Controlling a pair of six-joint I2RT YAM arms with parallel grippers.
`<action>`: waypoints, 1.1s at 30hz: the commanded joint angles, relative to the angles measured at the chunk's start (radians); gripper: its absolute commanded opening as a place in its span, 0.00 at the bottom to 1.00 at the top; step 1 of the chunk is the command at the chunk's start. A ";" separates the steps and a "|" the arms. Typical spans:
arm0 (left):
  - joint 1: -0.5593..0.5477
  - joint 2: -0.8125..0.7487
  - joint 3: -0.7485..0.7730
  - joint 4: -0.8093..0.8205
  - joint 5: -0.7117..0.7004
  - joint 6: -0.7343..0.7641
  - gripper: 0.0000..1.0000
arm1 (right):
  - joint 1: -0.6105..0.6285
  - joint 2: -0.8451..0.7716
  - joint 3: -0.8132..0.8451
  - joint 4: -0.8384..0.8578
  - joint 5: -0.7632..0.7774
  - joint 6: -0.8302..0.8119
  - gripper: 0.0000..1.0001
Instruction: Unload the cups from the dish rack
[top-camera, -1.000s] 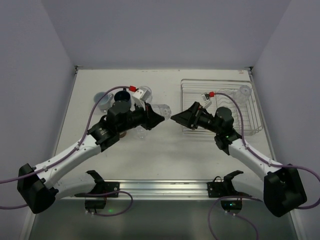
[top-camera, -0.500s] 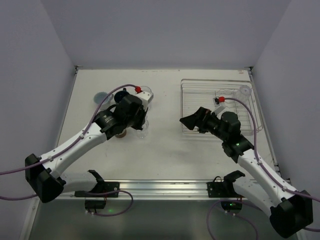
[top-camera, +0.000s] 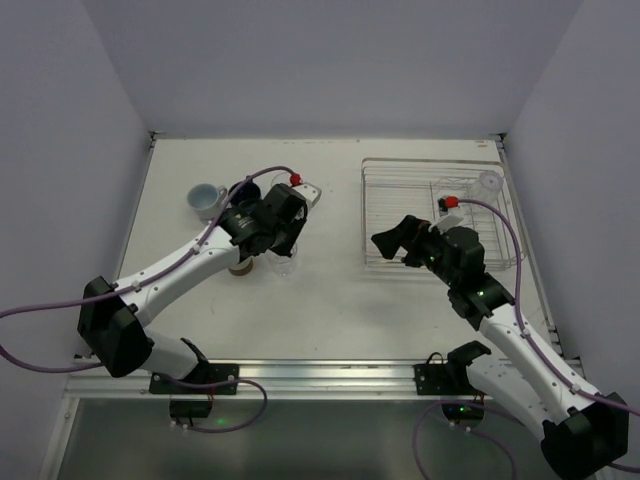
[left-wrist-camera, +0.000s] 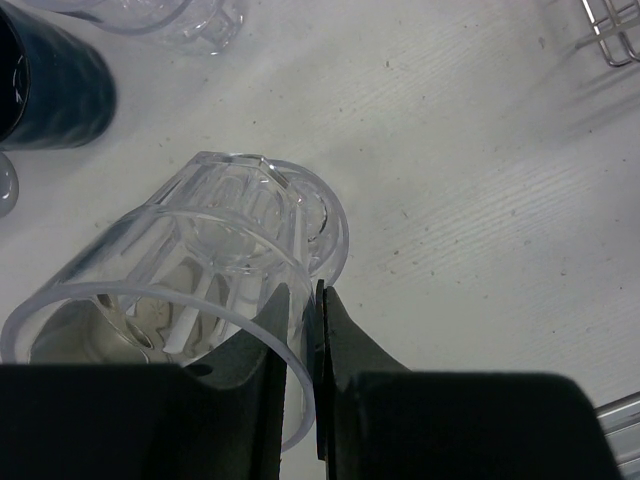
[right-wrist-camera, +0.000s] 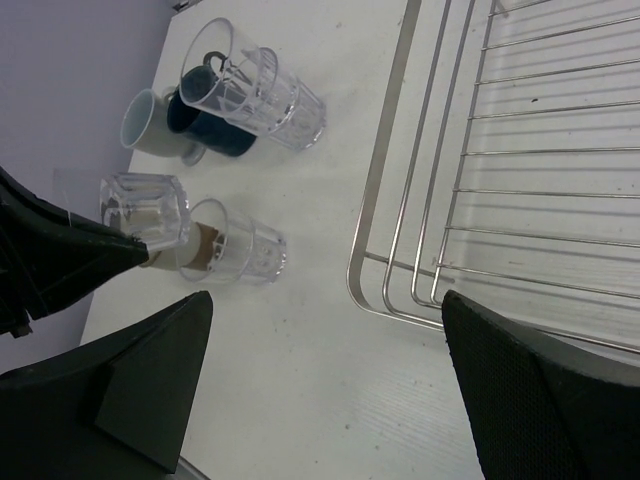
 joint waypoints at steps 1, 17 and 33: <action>0.000 0.028 0.048 -0.023 -0.012 0.044 0.11 | -0.005 -0.014 0.014 -0.004 0.061 -0.034 0.99; 0.001 0.117 0.061 -0.056 0.023 0.055 0.30 | -0.011 -0.020 0.028 0.004 0.098 -0.043 0.99; 0.001 -0.052 0.072 0.096 -0.081 -0.003 0.87 | -0.077 0.066 0.120 -0.032 0.199 -0.055 0.97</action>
